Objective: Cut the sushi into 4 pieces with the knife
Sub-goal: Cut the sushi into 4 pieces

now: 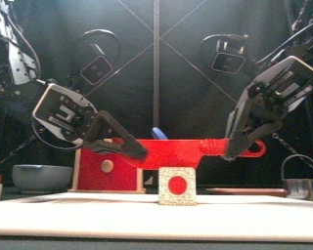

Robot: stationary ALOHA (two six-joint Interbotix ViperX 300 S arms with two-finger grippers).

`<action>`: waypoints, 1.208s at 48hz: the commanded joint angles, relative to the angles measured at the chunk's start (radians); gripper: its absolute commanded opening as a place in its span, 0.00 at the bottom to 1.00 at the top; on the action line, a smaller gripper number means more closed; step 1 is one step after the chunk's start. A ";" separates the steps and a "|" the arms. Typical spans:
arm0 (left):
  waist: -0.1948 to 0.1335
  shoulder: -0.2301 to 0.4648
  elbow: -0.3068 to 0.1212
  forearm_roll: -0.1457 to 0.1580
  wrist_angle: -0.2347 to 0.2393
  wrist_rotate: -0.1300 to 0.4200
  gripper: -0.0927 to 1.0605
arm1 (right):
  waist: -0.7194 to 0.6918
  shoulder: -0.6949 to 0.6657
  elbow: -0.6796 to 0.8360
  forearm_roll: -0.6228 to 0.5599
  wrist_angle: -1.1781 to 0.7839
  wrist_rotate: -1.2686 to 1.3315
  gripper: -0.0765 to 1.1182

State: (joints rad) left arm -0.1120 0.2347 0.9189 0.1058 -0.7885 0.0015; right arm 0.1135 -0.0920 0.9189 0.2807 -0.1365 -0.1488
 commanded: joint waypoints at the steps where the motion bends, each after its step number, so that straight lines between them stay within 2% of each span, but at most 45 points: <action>1: -0.017 0.008 -0.035 -0.005 -0.006 0.000 0.28 | -0.005 0.012 -0.046 0.006 -0.017 -0.005 0.09; 10: -0.028 0.038 -0.040 -0.018 0.005 0.000 0.28 | 0.000 0.055 -0.052 0.017 -0.021 -0.005 0.09; 19: -0.026 0.118 -0.063 -0.061 0.063 0.002 0.28 | -0.005 0.127 -0.061 0.017 -0.021 -0.005 0.09; 26: -0.026 0.146 -0.074 -0.066 0.083 0.006 0.28 | -0.006 0.146 -0.057 0.017 -0.021 -0.005 0.09; 35: 0.000 0.133 -0.075 -0.063 0.083 0.011 0.28 | -0.043 0.140 -0.057 0.011 -0.017 -0.006 0.09; 38: 0.023 0.129 -0.074 -0.051 0.084 0.011 0.28 | -0.055 0.137 -0.055 0.006 -0.017 -0.008 0.09; 44: 0.046 0.114 -0.072 -0.029 0.083 0.011 0.28 | -0.067 0.123 -0.055 -0.006 -0.012 -0.008 0.09; 58: 0.064 0.063 -0.057 -0.012 0.084 0.012 0.28 | -0.081 0.060 -0.051 -0.014 0.021 -0.008 0.09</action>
State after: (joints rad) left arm -0.0476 0.3099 0.8805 0.0828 -0.7133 0.0046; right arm 0.0568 0.0046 0.8928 0.2684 -0.1058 -0.1519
